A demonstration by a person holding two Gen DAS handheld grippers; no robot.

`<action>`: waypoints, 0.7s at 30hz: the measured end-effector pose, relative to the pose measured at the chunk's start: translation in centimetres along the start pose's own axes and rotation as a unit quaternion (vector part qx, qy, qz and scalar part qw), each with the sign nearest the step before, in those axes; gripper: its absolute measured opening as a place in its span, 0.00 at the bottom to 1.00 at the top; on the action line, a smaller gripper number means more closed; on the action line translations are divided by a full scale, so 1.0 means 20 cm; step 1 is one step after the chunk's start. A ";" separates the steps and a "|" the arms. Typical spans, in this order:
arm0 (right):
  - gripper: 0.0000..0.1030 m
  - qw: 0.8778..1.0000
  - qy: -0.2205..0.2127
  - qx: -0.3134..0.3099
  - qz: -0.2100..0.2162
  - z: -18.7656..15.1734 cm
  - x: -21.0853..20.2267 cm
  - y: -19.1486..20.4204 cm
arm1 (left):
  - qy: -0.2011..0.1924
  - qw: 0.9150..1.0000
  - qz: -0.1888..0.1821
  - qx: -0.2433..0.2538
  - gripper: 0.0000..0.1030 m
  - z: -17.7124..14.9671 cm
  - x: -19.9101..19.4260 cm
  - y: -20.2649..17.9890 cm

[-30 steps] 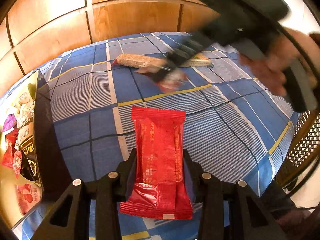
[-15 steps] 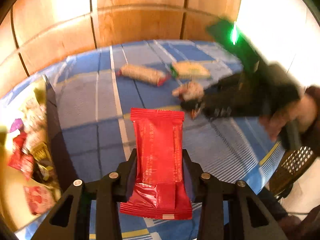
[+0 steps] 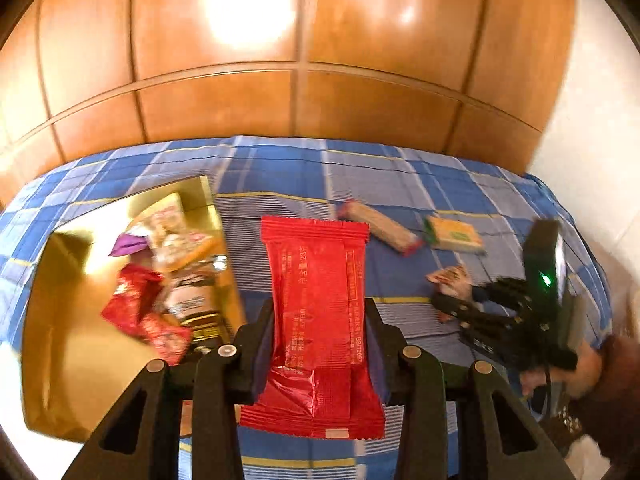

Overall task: Organize snacks
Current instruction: 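Carry the red pack over the gold tray with the left gripper while the right gripper holds the peanut candy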

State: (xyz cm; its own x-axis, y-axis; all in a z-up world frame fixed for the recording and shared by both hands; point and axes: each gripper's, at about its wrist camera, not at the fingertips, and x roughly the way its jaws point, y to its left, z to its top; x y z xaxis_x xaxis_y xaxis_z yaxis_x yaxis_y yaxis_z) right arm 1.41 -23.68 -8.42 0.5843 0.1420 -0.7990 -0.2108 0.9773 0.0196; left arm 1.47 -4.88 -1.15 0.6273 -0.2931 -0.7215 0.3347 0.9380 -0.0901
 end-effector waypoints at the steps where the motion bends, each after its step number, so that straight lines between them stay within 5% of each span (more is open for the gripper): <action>1: 0.23 1.000 -0.004 0.002 -0.001 0.00 0.00 0.00 | -0.001 1.000 0.006 -0.004 0.39 0.00 -0.01 0.02; 13: 0.23 1.000 -0.018 0.018 -0.005 -0.02 -0.01 0.00 | -0.003 0.996 0.062 -0.064 0.40 -0.05 -0.03 0.31; 21: 0.24 0.999 -0.021 0.025 -0.002 -0.03 -0.01 0.00 | 0.010 0.985 0.088 -0.148 0.40 -0.12 -0.04 0.61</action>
State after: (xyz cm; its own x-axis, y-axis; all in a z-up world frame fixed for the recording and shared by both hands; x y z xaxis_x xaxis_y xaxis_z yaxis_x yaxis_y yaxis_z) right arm 0.91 -23.86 -8.56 0.6179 0.1429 -0.7732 -0.1694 0.9845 0.0466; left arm 3.32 7.31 -3.30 0.6416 -0.1209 -0.7575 0.0016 0.9877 -0.1563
